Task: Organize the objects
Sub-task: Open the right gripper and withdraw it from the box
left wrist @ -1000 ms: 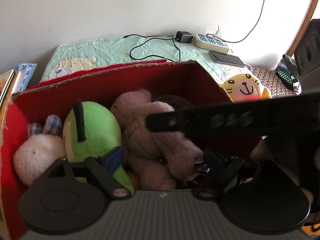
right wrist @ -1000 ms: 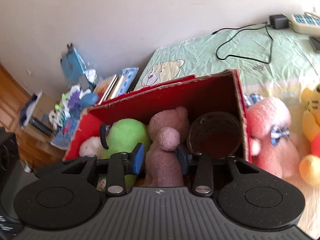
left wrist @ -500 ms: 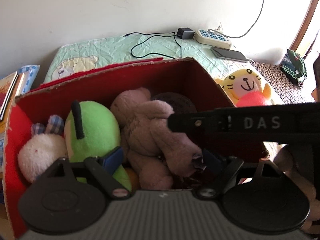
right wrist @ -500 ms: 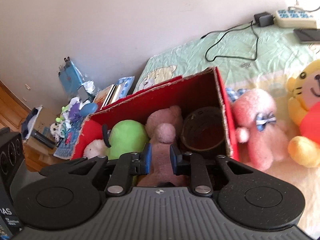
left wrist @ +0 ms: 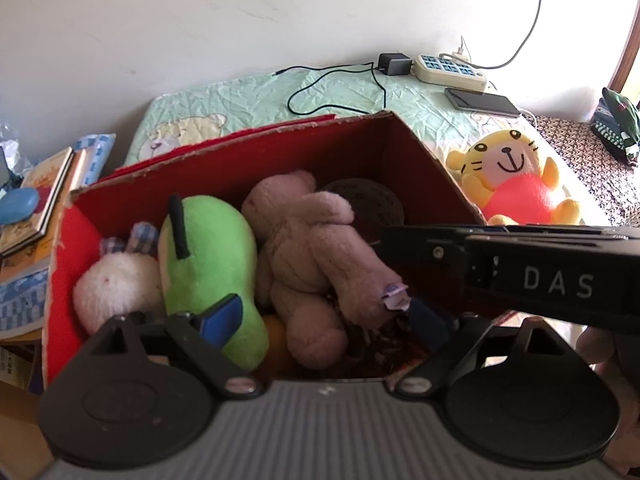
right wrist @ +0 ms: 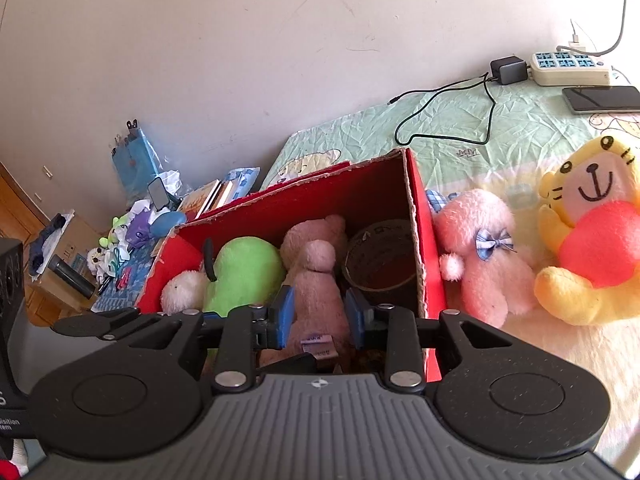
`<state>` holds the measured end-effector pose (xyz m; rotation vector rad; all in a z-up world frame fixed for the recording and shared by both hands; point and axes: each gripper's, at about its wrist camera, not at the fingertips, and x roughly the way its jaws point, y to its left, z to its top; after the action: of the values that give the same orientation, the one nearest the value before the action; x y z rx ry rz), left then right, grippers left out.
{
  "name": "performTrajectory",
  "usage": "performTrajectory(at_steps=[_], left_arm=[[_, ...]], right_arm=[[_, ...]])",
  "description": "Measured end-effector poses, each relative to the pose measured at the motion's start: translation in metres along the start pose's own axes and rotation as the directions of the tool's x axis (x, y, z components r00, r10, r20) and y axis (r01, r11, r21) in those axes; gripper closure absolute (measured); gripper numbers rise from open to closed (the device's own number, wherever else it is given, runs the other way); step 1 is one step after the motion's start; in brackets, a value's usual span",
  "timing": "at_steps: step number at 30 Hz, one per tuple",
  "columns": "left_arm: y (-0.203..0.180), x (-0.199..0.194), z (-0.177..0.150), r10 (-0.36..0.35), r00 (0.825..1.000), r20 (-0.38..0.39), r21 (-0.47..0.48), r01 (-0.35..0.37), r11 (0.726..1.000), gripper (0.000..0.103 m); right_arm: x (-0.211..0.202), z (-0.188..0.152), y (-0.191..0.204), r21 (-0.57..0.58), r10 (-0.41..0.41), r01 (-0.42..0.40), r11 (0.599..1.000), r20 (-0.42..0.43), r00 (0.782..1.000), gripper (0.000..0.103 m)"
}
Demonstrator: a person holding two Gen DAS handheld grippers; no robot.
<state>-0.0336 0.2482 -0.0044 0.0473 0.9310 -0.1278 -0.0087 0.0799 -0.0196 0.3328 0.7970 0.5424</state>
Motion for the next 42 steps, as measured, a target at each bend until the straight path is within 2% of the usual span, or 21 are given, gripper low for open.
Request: performTrajectory(at_steps=[6, 14, 21, 32, 34, 42], left_arm=[[-0.008, -0.008, -0.005, 0.039, 0.999, 0.006, -0.008, -0.039, 0.999, 0.011], [-0.011, -0.015, -0.008, 0.069, 0.998, 0.008, -0.051, -0.068, 0.996, 0.009], [-0.023, -0.019, -0.009, 0.14, 0.99, 0.03, -0.032, -0.139, 0.99, 0.009], [-0.034, -0.031, -0.003, 0.142, 0.99, -0.001, -0.042, -0.142, 0.989, 0.009], [-0.04, -0.033, -0.002, 0.14, 0.99, -0.002, -0.042, -0.14, 0.989, 0.009], [-0.068, -0.045, 0.007, 0.124, 0.992, 0.003, -0.028, -0.123, 0.992, 0.009]], right_arm=[[-0.009, -0.011, -0.001, -0.004, -0.006, 0.006, 1.0, 0.005, 1.0, 0.071], [-0.017, -0.015, -0.012, 0.052, 0.01, -0.009, 0.999, -0.011, 1.0, 0.071], [-0.023, -0.017, -0.013, 0.047, 0.022, -0.022, 0.999, -0.007, 1.0, 0.071], [-0.044, -0.013, -0.019, 0.049, 0.041, -0.041, 0.998, 0.014, 0.999, 0.069], [-0.051, -0.012, -0.021, 0.046, 0.037, -0.038, 0.998, 0.024, 0.999, 0.066], [-0.073, -0.006, -0.041, 0.057, 0.037, -0.04, 0.998, 0.048, 0.998, 0.064]])
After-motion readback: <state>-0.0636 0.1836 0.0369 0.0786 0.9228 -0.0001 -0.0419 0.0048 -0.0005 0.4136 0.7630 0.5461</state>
